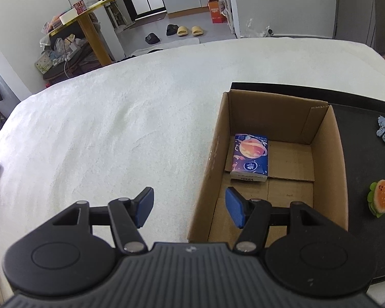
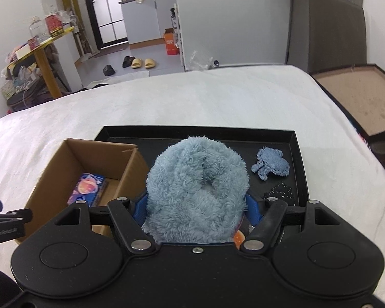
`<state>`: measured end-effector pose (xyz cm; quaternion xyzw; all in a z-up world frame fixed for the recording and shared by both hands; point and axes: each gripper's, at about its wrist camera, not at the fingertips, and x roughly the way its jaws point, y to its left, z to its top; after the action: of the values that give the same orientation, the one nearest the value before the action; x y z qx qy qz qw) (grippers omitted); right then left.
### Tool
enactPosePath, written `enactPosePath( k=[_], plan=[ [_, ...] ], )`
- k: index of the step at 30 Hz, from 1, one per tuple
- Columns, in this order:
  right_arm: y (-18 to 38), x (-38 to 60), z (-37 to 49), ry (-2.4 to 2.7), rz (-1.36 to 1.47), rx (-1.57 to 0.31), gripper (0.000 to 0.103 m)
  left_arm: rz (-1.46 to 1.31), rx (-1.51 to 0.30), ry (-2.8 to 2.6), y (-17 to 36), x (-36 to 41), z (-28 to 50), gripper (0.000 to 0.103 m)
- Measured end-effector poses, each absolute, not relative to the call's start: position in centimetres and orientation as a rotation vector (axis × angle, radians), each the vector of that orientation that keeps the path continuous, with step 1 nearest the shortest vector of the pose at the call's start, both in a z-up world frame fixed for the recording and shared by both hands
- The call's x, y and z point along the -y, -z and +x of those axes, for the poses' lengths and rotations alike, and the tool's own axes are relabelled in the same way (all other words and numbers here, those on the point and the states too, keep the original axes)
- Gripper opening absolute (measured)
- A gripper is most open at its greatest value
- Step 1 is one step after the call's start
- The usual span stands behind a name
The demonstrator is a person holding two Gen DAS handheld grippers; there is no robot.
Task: Organize soft objects
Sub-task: 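Carry the donut plush with the right tool and release it into the box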
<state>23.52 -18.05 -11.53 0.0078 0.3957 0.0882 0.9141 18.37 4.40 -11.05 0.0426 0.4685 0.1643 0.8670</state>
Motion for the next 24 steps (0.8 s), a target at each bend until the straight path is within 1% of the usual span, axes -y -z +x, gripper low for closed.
enactPosePath(
  k=[13,22,24],
  plan=[
    [9.3,12.3,22.2,-0.291,-0.102,-0.757,0.07,0.028,-1.014,-0.283,11.7,-5.9,18.3,0.06],
    [9.1,9.2,22.2,-0.322,-0.196,-0.736,0.07,-0.03,-1.068,-0.263,12.5,-7.2,18.7,0.059],
    [9.2,8.6,22.0,-0.329,-0.23,-0.735,0.07,-0.045,-1.079,-0.258,12.7,-7.4,18.8,0.058]
  ],
)
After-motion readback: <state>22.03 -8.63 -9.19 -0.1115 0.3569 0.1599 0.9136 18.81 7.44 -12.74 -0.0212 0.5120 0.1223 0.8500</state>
